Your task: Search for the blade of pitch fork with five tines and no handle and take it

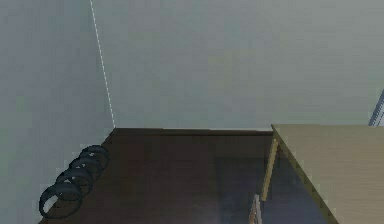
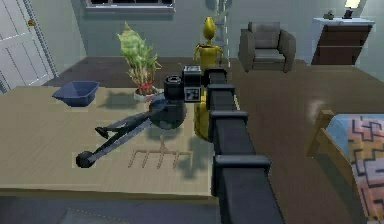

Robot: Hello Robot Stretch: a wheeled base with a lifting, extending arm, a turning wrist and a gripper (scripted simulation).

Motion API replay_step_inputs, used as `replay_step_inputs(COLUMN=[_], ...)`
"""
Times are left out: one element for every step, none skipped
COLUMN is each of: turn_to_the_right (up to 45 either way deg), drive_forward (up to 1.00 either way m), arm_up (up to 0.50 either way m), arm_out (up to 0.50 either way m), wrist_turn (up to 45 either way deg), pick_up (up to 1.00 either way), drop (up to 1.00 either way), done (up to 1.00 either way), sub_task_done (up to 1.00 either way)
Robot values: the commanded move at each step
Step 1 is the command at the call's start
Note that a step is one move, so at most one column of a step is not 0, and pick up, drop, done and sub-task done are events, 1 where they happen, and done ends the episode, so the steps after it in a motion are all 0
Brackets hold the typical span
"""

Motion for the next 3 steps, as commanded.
replay_step_inputs(turn_to_the_right=[0.0, 0.0, 0.0], drive_forward=[0.0, 0.0, 0.0], arm_up=[0.0, 0.0, 0.0], arm_out=[0.0, 0.0, 0.0], wrist_turn=[45.0, 45.0, 6.0], pick_up=[0.0, 0.0, 0.0], drop=[0.0, 0.0, 0.0], done=[0.0, 0.0, 0.0], sub_task_done=[0.0, 0.0, 0.0])
